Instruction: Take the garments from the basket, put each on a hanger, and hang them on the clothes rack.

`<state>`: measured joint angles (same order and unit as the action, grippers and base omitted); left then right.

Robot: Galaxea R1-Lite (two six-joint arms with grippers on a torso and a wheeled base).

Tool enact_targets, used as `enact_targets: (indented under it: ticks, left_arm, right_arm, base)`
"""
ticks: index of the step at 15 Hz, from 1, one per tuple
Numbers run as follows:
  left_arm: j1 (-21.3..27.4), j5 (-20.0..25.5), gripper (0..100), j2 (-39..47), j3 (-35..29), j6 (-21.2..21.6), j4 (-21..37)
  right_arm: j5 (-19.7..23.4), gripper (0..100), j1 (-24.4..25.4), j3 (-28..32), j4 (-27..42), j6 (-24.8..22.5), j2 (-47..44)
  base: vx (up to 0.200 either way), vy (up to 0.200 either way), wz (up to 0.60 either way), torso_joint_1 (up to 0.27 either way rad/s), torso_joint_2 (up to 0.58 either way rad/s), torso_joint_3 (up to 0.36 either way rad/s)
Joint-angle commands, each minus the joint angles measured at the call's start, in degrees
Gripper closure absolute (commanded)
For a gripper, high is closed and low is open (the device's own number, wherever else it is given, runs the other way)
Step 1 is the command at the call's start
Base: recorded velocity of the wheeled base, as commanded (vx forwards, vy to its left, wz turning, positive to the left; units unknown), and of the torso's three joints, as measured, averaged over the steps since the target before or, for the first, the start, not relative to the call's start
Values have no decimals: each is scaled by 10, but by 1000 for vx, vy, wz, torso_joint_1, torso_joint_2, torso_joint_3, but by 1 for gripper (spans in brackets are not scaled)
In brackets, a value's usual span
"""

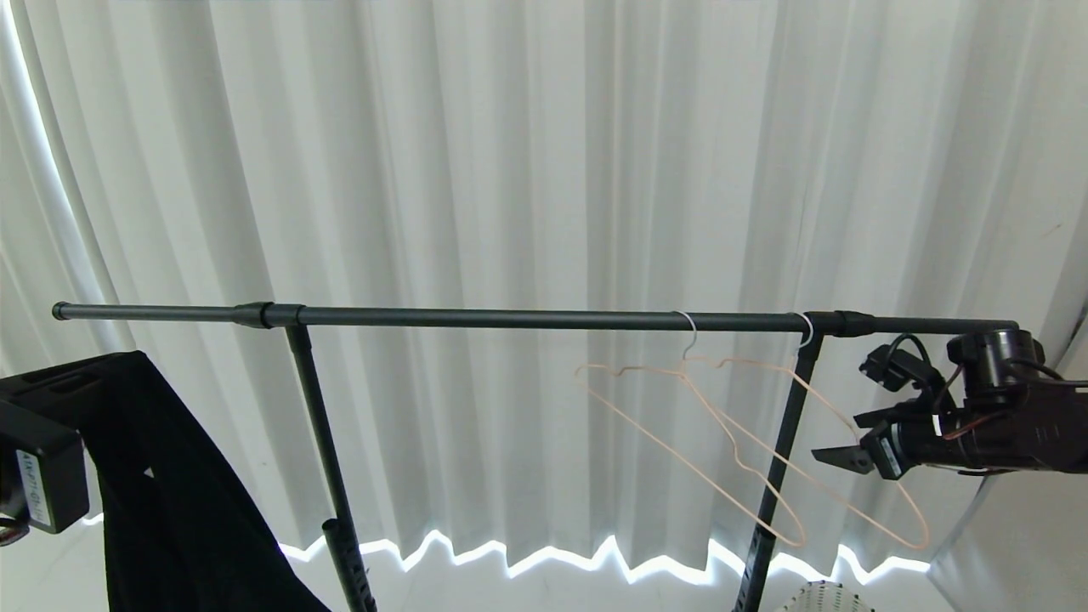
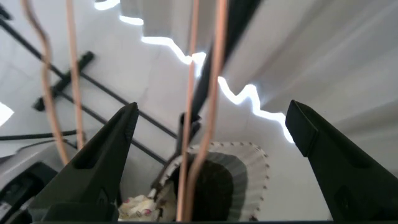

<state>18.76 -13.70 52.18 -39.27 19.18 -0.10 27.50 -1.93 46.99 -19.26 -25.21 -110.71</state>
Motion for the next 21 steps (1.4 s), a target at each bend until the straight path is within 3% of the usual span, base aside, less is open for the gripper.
enact_targets:
  ticks: [1, 10, 11, 18, 21]
  left_arm:
    - [0, -1, 100, -2, 2, 0, 0]
    - [0, -9, 100, -2, 2, 1, 0]
    - [0, -9, 100, -3, 2, 1, 0]
    - [0, -9, 100, -3, 2, 2, 0]
    - [0, -9, 100, -3, 2, 1, 0]
  right_arm:
    - [16, 0, -3, 2, 0, 2, -1]
    - [24, 0, -6, 16, -20, 2, -43]
    - [22, 100, -7, 15, -44, 2, -53]
    - [24, 100, -8, 13, -62, 3, -51]
    - [31, 100, -5, 13, -62, 46, -23]
  base:
    - [0, 0, 0, 0, 0, 0]
    - [0, 0, 0, 0, 0, 0]
    - [0, 0, 0, 0, 0, 0]
    - [0, 0, 0, 0, 0, 0]
    - [0, 0, 0, 0, 0, 0]
